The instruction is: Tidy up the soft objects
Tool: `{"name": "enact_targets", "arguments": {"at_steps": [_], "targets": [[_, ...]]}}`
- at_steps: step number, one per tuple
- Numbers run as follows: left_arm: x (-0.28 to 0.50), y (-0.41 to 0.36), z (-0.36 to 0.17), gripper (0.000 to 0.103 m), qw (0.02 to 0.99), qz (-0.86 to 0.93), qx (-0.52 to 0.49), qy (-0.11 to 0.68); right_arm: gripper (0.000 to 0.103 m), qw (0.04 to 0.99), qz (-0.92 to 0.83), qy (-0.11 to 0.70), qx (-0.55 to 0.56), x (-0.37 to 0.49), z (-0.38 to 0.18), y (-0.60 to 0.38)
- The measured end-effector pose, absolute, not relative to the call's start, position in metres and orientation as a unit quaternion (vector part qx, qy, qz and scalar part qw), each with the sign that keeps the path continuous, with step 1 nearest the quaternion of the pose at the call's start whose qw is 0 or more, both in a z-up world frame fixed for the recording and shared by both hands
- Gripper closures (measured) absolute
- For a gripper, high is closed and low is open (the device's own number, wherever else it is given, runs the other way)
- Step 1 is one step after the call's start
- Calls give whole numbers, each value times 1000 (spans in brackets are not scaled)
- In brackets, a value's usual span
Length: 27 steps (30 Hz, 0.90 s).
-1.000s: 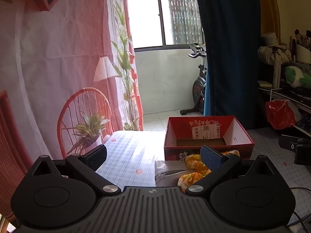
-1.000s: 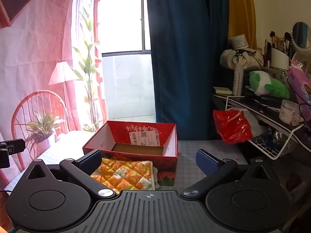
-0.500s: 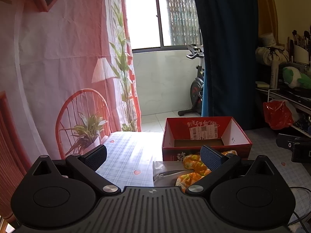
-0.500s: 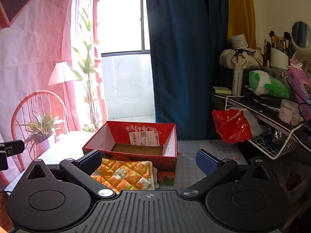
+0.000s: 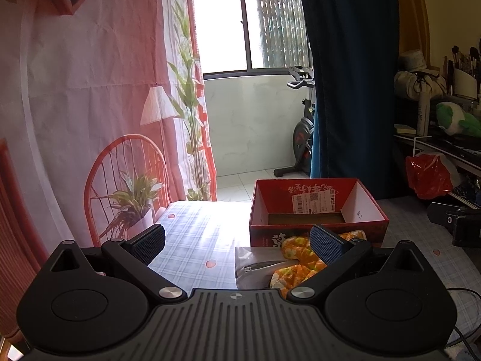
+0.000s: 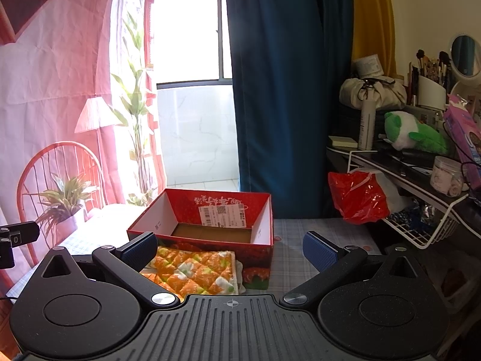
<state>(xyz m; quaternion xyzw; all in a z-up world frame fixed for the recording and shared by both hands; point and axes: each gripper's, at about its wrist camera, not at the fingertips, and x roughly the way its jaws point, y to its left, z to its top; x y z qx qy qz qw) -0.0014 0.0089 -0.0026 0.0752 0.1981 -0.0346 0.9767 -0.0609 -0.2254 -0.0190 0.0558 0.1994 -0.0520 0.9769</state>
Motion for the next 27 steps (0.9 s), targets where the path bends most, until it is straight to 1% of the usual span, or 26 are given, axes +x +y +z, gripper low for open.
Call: {"name": "enact_targets", "arguments": {"at_steps": [27], "targets": [[3, 10, -5, 0, 976, -36, 74, 202, 0, 977, -53, 199, 55, -61, -20, -225]]}}
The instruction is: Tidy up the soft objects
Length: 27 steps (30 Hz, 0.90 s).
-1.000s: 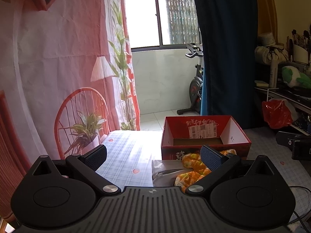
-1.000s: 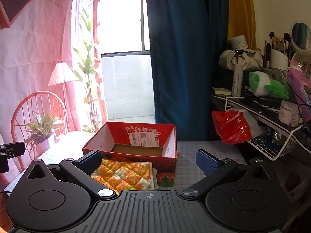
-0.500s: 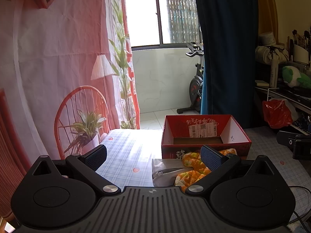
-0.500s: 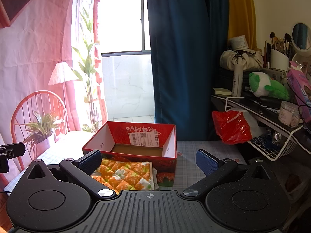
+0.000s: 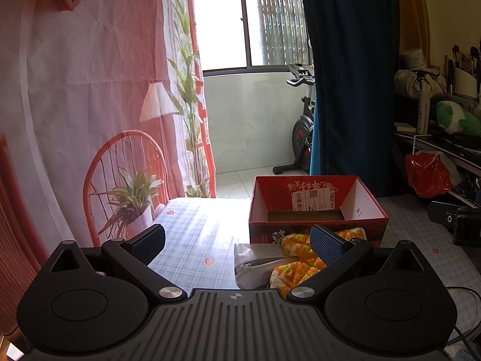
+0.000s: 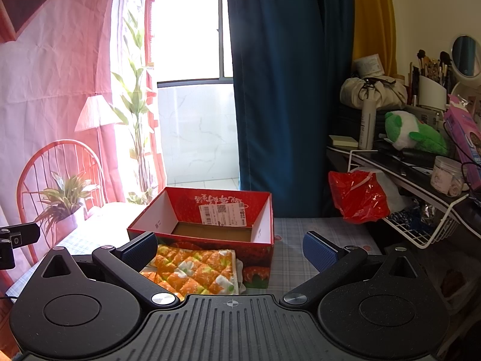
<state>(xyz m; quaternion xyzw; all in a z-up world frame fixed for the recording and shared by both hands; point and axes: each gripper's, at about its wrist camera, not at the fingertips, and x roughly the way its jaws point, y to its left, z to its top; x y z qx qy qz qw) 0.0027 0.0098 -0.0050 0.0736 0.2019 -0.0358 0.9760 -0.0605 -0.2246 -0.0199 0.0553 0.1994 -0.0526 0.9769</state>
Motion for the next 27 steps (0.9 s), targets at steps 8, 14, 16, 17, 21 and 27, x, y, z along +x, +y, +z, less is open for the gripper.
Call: {"name": "enact_targets", "arguments": {"at_steps": [8, 14, 16, 17, 21, 27], "targets": [[3, 9, -5, 0, 976, -36, 74, 202, 0, 977, -52, 200, 55, -60, -20, -224], [3, 9, -5, 0, 976, -36, 74, 202, 0, 977, -53, 200, 55, -60, -20, -224], [3, 9, -5, 0, 976, -36, 74, 202, 0, 977, -52, 200, 56, -60, -20, -224], [3, 9, -5, 0, 976, -36, 74, 202, 0, 977, -52, 200, 55, -60, -20, -224], [3, 9, -6, 0, 976, -35, 74, 203, 0, 977, -53, 200, 56, -60, -20, -224], [3, 10, -9, 0, 976, -34, 73, 205, 0, 977, -53, 200, 56, -60, -20, -224]]}}
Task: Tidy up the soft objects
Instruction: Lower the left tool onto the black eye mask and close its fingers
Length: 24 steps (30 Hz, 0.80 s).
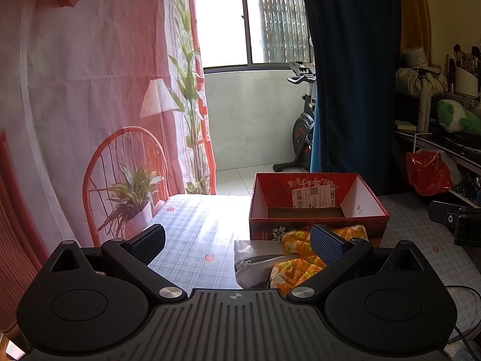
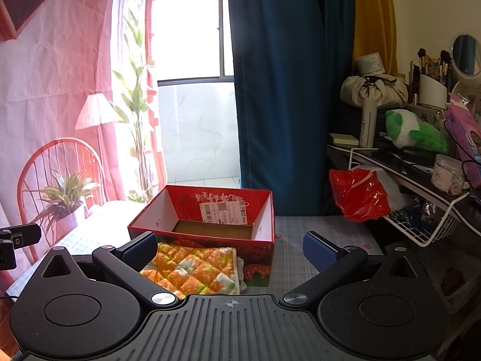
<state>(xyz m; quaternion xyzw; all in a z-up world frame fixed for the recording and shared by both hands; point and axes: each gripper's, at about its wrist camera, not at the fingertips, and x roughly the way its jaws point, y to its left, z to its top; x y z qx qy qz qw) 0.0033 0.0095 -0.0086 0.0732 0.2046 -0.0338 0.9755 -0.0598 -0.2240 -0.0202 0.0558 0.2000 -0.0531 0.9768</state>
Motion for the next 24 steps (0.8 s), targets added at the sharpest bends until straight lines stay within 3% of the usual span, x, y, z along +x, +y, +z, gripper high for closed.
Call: {"name": "enact_targets", "arguments": {"at_steps": [7, 13, 19, 24], "targets": [[8, 6, -13, 0, 975, -7, 109, 193, 0, 980, -31, 177, 83, -63, -25, -231], [24, 17, -23, 0, 979, -14, 65, 194, 0, 982, -6, 159, 104, -51, -33, -250], [48, 15, -48, 0, 974, -25, 76, 210, 0, 989, -13, 80, 124, -47, -53, -269], [63, 11, -77, 0, 966, -47, 79, 242, 0, 984, -2, 132, 119, -27, -84, -268]]}}
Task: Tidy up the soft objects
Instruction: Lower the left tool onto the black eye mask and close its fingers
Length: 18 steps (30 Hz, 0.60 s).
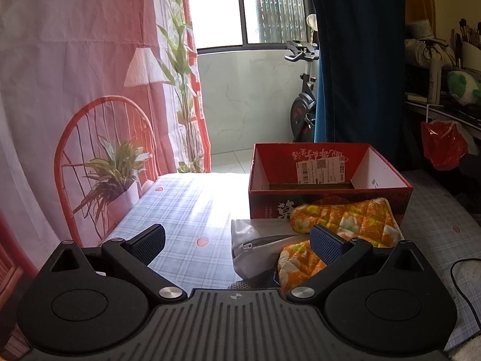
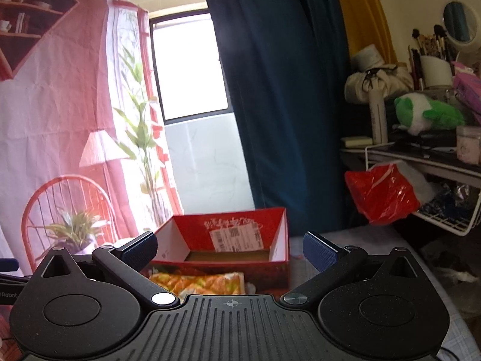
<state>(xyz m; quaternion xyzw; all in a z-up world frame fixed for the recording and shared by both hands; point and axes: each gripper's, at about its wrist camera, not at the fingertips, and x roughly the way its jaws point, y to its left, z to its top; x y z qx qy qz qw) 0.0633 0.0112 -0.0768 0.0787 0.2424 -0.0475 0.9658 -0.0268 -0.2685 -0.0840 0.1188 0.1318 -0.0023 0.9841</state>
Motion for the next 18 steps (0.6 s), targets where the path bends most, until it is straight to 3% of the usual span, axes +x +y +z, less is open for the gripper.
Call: {"name": "enact_targets", "arguments": {"at_steps": [11, 15, 18], "targets": [[83, 21, -130, 1, 934, -97, 23, 344, 0, 978, -10, 205, 43, -15, -154, -225], [85, 21, -140, 12, 924, -107, 28, 365, 0, 974, 5, 222, 37, -16, -165, -223], [86, 18, -145, 13, 919, -115, 26, 376, 1, 973, 2, 226, 42, -15, -167, -227]]}}
